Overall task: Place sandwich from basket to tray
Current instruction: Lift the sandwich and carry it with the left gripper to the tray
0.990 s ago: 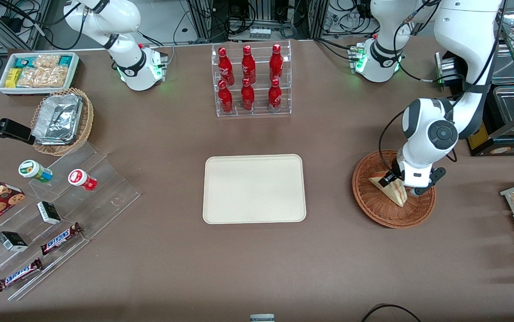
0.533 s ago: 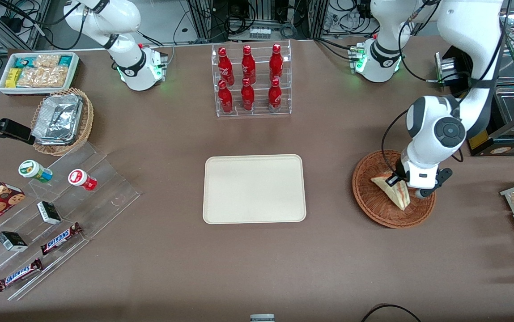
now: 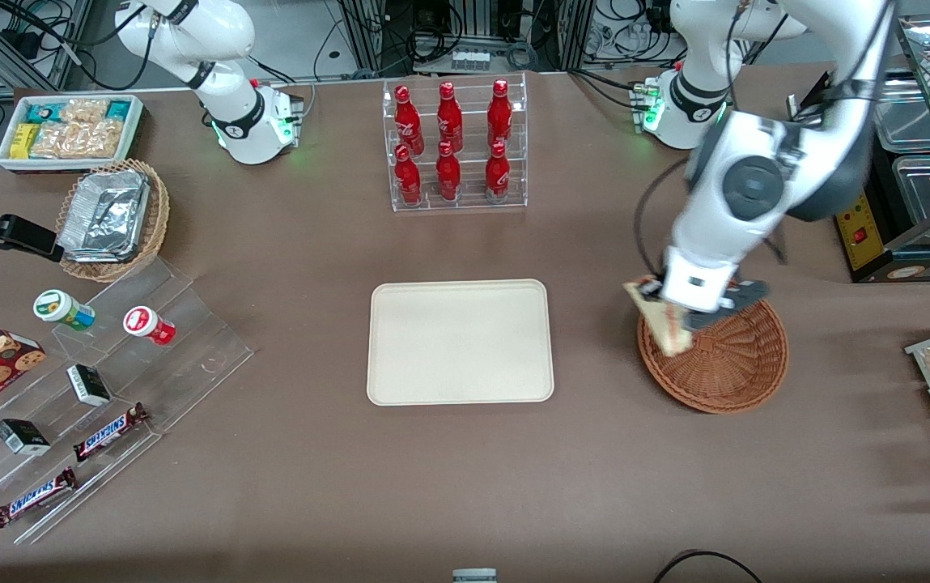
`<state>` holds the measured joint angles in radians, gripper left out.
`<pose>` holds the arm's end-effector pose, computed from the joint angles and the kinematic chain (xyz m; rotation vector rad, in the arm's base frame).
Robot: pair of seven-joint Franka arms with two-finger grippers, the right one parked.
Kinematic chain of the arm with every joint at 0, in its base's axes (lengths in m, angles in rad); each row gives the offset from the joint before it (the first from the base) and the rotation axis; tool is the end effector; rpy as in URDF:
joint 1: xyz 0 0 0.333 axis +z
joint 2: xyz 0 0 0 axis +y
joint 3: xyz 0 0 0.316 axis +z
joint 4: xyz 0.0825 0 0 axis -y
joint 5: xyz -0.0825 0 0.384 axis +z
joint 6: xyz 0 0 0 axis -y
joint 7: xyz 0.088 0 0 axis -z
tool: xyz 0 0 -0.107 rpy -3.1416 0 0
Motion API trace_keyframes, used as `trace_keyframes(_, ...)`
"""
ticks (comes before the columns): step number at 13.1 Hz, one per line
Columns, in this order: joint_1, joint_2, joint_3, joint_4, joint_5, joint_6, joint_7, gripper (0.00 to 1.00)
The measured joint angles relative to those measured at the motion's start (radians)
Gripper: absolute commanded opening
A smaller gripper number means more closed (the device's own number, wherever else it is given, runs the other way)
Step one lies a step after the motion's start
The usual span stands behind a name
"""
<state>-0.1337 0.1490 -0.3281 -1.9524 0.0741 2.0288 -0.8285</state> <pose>0.5243 -0.2504 0.4014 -3.0457 -0.5128 0.0627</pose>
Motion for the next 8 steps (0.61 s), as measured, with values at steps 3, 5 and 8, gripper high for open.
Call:
trace_keyframes(3, -0.018, 0.138, -0.150, 0.121, 0.063, 0.003, -0.061, 0.10)
trace_keyframes(5, -0.092, 0.282, -0.171, 0.253, 0.153, 0.003, -0.113, 0.10)
trace_keyframes(8, -0.218, 0.475, -0.171, 0.406, 0.257, 0.004, -0.183, 0.10)
